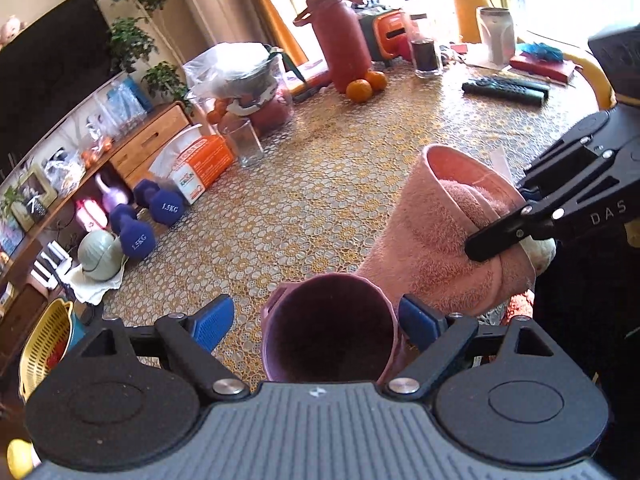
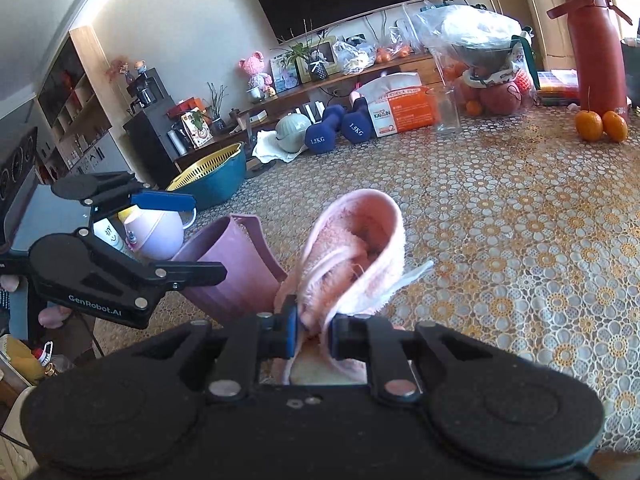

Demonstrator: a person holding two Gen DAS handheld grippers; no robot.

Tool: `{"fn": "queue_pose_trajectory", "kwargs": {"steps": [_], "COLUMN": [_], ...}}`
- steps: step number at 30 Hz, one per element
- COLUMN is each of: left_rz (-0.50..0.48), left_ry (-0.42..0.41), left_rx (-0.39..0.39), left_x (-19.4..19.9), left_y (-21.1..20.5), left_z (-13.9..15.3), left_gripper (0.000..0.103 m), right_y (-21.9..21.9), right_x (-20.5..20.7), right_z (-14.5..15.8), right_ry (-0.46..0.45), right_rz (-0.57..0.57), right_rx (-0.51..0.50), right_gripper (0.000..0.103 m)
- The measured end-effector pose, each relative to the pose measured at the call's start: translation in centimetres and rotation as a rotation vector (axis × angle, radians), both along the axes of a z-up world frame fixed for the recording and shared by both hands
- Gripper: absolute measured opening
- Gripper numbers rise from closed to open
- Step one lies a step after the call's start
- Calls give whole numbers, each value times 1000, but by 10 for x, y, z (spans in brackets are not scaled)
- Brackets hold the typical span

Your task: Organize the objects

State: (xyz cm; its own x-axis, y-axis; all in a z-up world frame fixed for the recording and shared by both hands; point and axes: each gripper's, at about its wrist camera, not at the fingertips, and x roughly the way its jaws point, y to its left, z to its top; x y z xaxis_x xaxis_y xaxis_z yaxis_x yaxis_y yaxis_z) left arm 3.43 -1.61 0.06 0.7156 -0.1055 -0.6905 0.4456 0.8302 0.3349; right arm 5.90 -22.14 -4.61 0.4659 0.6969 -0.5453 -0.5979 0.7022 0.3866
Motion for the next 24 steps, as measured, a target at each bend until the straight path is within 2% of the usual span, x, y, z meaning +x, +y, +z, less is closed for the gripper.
{"fn": "queue_pose_trajectory", "kwargs": {"steps": [4,9,12,15,20,24], "left_rz": [-47,-84,-89,-77,43,245], "left_ry": [51,68,81,74,97,153], "left_rx": [8,1,0,-13,-97,-257], "left_x": [12,19,20,19,27,38], "left_y": [1,0,1,3,15,41], "left_z": [-5,-9,-12,-12,-8,-5], "left_gripper": [90,90,79,79,78,78], "right_y": [0,-1,-1,0,1,5], "right_x": [-1,0,0,0,-1,-3], "right_z": [0,-1,-1,-1,1,9], "right_ry": [3,12,9,7,0,-28], "right_rz": [-8,-10,-11,-9,-13,-9], "right_rx": [0,2,3,2,9,5], "right_gripper": [14,14,14,14,14,14]}}
